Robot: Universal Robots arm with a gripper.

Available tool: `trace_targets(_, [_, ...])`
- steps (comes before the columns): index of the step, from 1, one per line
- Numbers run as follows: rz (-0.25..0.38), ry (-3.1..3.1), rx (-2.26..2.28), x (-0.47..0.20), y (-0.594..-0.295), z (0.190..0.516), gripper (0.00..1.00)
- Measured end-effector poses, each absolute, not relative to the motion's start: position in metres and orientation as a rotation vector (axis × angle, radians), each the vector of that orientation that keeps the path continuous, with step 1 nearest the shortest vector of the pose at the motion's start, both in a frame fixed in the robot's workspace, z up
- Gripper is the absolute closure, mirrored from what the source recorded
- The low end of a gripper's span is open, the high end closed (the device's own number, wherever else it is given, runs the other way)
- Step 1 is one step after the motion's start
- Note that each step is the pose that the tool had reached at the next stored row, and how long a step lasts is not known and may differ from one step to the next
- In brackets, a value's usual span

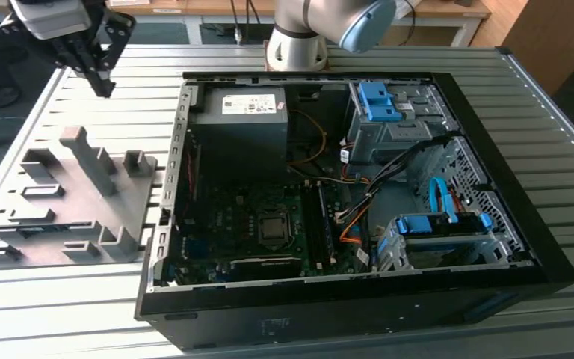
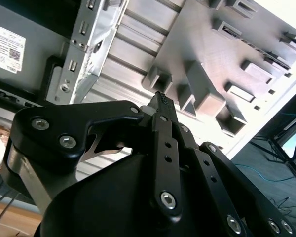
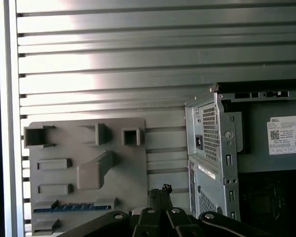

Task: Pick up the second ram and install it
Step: 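Reach for the second ram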

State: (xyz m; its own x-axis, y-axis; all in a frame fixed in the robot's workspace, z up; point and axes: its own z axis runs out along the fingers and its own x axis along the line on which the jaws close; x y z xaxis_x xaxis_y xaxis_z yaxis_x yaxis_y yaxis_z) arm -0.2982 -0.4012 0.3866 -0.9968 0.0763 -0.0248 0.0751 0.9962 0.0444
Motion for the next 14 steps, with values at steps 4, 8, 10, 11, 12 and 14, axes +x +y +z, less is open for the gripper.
trace_targets(4, [0.068,3.112,0.118,-0.31,-0.402,0.386,0.9])
trace_targets(8, [0.068,3.112,0.118,-0.321,-0.404,0.386,0.9])
trace_targets(10, [0.068,3.112,0.118,-0.325,-0.404,0.386,0.9])
trace_targets(11, [0.068,3.112,0.118,-0.328,-0.404,0.385,0.9])
trace_targets(12, [0.068,3.112,0.118,-0.33,-0.404,0.385,0.9])
trace_targets(14, [0.068,3.112,0.118,-0.334,-0.405,0.385,0.9])
